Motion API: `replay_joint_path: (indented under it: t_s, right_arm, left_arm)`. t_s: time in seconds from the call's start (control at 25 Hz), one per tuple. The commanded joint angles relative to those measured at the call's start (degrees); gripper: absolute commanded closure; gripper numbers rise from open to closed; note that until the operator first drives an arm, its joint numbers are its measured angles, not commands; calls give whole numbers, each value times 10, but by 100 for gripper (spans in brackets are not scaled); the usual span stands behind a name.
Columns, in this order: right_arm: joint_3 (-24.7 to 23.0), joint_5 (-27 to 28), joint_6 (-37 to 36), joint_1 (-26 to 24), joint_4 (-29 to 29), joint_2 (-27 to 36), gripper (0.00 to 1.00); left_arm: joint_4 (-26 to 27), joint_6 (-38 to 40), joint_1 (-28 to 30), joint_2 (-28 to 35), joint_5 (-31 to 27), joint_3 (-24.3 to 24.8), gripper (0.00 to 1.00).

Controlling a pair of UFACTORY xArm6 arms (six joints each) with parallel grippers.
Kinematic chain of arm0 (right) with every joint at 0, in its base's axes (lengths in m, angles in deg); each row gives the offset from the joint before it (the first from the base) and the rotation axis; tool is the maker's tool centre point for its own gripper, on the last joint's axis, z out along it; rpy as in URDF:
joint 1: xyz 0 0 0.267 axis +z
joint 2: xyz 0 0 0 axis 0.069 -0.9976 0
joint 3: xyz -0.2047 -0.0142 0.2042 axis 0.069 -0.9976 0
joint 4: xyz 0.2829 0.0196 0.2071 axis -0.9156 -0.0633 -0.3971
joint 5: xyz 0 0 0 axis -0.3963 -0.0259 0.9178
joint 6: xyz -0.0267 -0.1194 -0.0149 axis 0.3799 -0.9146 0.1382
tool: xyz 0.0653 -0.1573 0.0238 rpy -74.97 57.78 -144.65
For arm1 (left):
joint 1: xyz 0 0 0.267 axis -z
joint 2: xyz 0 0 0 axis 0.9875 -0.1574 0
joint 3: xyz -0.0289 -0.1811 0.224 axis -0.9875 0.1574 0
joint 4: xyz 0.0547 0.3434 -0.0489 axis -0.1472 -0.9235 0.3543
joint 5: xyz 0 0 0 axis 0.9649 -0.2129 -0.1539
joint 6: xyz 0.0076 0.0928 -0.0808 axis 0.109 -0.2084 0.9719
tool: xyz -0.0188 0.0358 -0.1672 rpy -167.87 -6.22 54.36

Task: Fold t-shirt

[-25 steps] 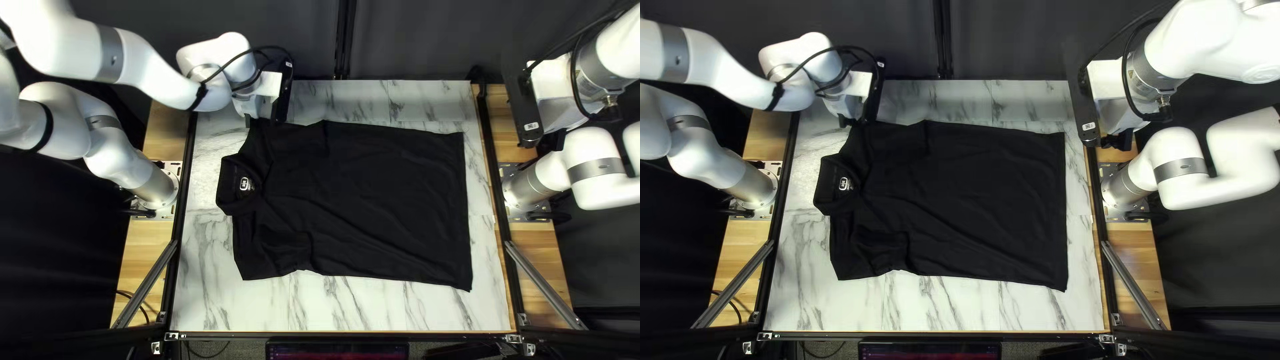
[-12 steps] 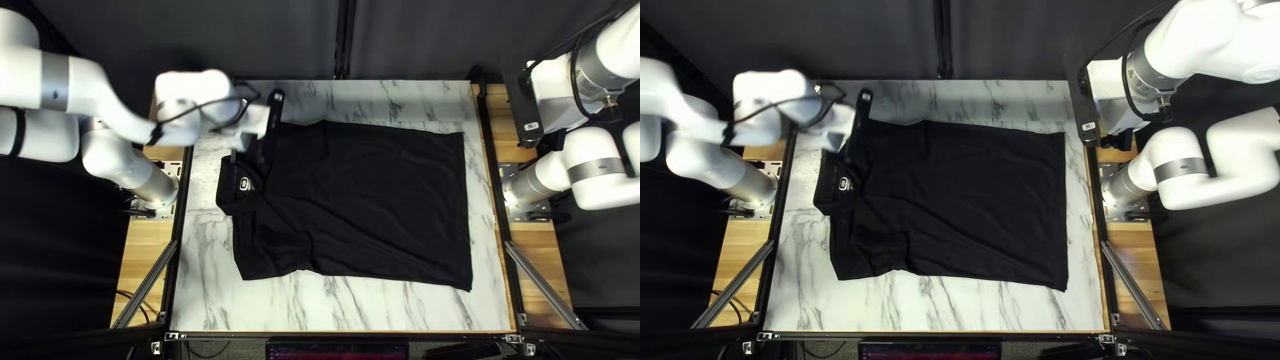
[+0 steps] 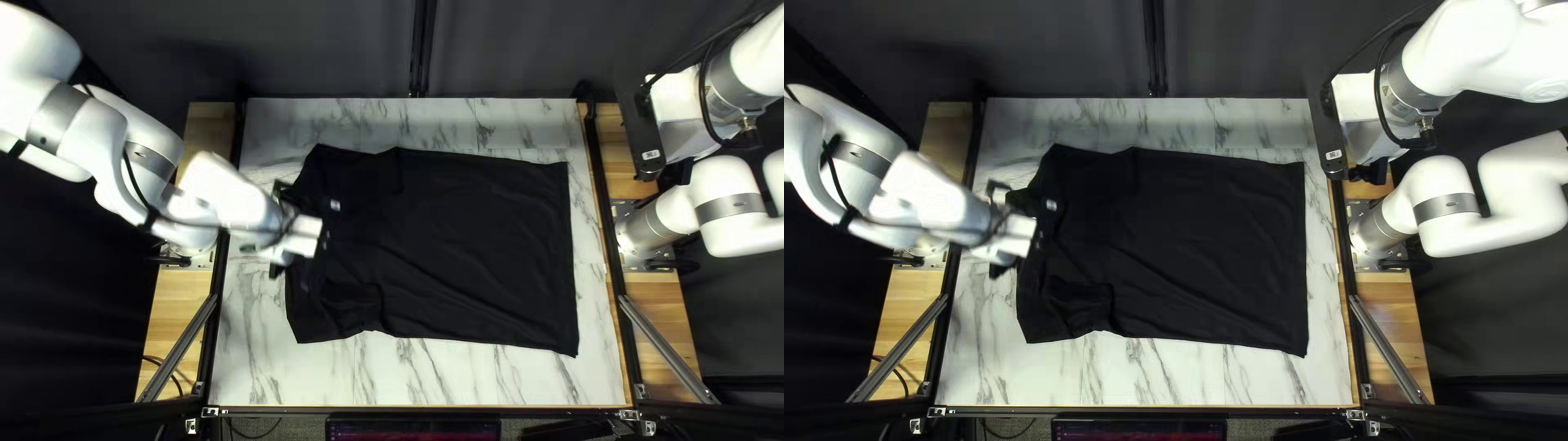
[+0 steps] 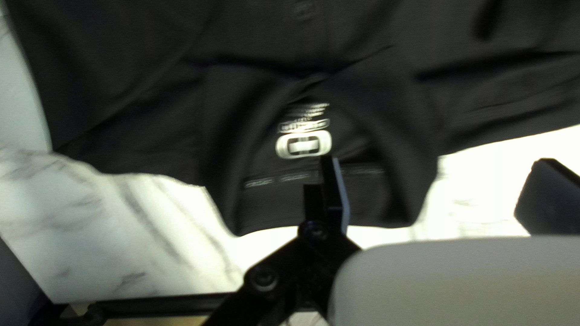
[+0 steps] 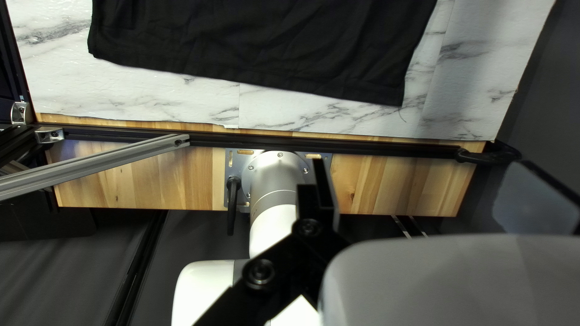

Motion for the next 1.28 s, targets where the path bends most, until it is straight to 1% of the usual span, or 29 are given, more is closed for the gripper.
replay_joint_path:
  t_s: [0.04, 0.52, 0.56, 0.64, 0.72, 0.84, 0.92, 0.96, 1.24, 1.28]
  right_arm:
    - [0, 0, 0, 0, 0, 0, 0]
    - [0, 0, 0, 0, 0, 0, 0]
    - [0, 0, 0, 0, 0, 0, 0]
    - [0, 0, 0, 0, 0, 0, 0]
    - [0, 0, 0, 0, 0, 0, 0]
    - [0, 0, 0, 0, 0, 0, 0]
    - [0, 0, 0, 0, 0, 0, 0]
    - [0, 0, 0, 0, 0, 0, 0]
    - [0, 0, 0, 0, 0, 0, 0]
    - [0, 0, 0, 0, 0, 0, 0]
  left_arm:
    - [-12, 23, 28, -34, -12, -24, 0]
    - [-12, 23, 28, -34, -12, -24, 0]
    - [-5, 23, 36, -29, -10, -22, 0]
    - [-1, 18, 54, -33, -6, -33, 0]
    - [-1, 10, 73, -51, 7, -50, 0]
    - [-27, -24, 115, -108, 70, -68, 0]
    - [-28, -66, 130, -119, 105, -53, 0]
    - [-25, -84, 131, -118, 112, -48, 0]
    - [-25, -84, 131, -118, 112, -48, 0]
    - [-26, -74, 134, -120, 115, -48, 0]
